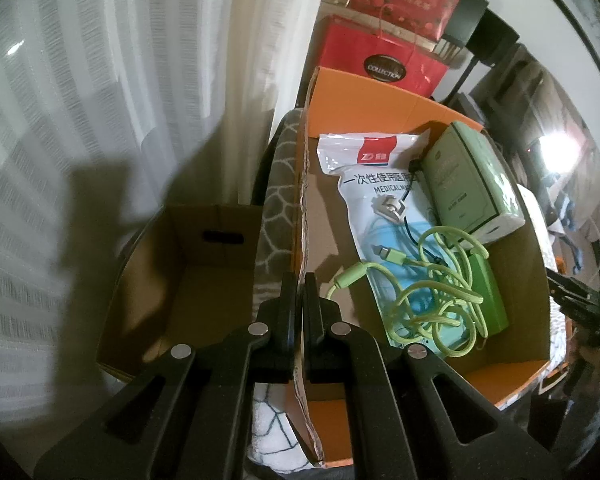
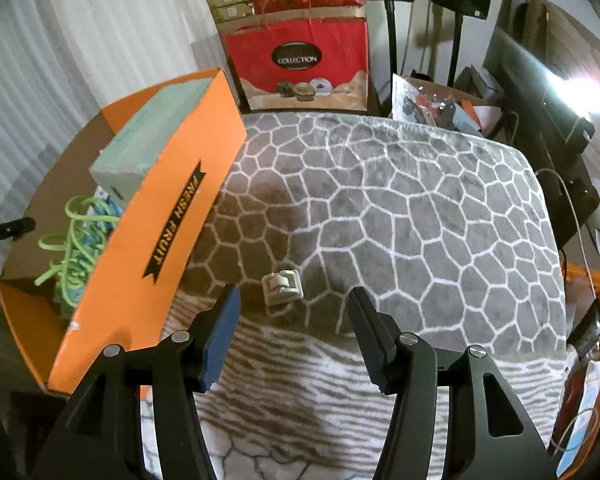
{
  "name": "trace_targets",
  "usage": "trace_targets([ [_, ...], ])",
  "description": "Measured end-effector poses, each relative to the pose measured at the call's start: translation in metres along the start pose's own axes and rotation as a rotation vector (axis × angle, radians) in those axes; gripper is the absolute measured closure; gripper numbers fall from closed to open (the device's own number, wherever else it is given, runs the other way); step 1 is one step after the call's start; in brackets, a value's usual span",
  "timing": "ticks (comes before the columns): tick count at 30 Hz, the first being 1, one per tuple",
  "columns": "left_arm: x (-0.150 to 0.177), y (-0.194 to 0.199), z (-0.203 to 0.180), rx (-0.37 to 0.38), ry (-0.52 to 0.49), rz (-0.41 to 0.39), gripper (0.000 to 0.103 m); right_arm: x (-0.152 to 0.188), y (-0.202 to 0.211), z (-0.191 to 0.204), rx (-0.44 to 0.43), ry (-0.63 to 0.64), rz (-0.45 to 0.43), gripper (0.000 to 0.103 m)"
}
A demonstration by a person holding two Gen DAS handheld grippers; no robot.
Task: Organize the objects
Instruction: 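Close the right tool around the second white plug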
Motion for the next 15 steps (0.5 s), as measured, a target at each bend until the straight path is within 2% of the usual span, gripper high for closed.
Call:
trace_targets([
  [5,0.000,0.000,0.000,0.000,-0.001,0.000,0.101,-0.001,-0.021,0.001,0.008,0.009,0.042,0.054],
  [12,0.000,0.000,0.000,0.001,0.000,0.000,0.101,-0.005,-0.037,0.002,0.014,0.014,0.069,0.059],
  [15,0.000,0.000,0.000,0.000,0.000,-0.001,0.101,-0.006,-0.039,0.005,0.020,0.034,0.068,0.067],
])
Point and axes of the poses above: each gripper's, at about its wrist camera, not at the fingertips, and y roughly against the way its jaws point, z to its left, x to its underside, the point moved 1 cm from there along -y, roughly the way its jaws point, and after that the axes turned 3 degrees about x, right-handed, at the moved point
